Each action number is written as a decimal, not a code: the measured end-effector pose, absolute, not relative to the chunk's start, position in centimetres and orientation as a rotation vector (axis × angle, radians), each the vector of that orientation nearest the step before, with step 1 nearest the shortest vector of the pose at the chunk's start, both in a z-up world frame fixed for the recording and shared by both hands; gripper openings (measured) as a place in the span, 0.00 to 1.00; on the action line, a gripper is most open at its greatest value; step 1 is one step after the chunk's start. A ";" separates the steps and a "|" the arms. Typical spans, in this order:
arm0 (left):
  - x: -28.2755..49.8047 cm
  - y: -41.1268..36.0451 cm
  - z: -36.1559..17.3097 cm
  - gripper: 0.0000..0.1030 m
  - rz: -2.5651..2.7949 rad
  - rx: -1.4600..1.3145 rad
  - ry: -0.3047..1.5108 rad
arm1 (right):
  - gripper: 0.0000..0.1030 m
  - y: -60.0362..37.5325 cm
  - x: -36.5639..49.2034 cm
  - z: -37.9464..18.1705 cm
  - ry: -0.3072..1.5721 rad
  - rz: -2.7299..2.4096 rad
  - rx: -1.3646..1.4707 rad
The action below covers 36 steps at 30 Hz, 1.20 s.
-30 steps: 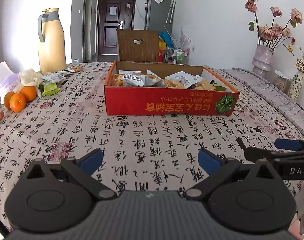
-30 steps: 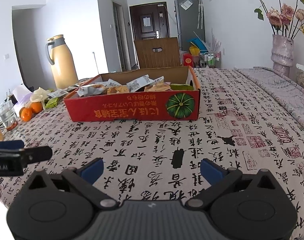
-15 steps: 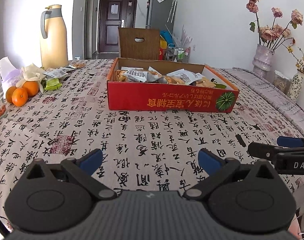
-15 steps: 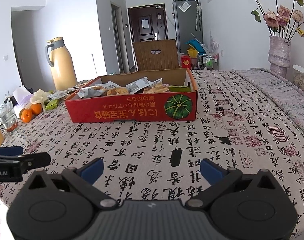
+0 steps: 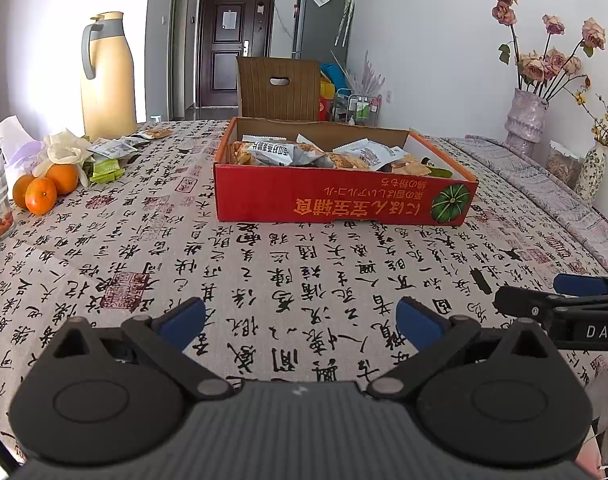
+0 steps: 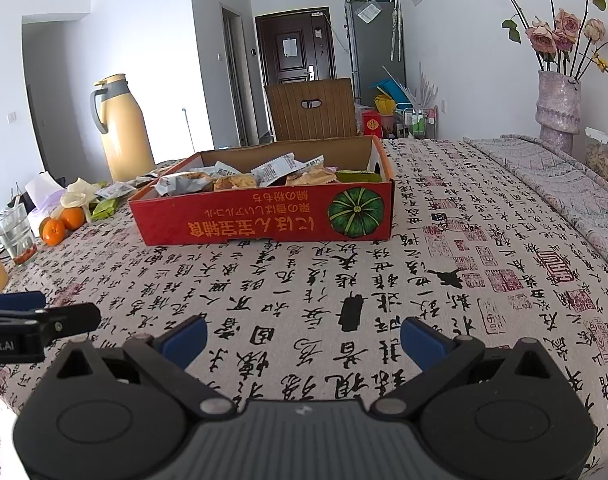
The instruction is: Organize snacks
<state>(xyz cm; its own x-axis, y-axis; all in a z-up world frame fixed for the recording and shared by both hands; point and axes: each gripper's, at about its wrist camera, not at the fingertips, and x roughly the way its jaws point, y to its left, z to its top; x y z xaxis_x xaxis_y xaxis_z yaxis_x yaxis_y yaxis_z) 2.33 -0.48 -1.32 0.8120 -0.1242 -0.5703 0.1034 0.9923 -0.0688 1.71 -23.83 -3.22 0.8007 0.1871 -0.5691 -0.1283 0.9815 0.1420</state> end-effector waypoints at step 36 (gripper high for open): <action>2.0 -0.6 -1.3 1.00 -0.123 -0.031 0.604 | 1.00 -23.8 1.7 -3.3 0.620 0.169 0.097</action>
<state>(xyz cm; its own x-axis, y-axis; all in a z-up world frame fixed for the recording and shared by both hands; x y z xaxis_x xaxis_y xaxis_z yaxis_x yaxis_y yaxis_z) 2.03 -0.59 -1.31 0.8162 -0.1241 -0.5643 0.1058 0.9922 -0.0653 1.68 -23.81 -3.26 0.8006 0.1867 -0.5693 -0.1285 0.9816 0.1412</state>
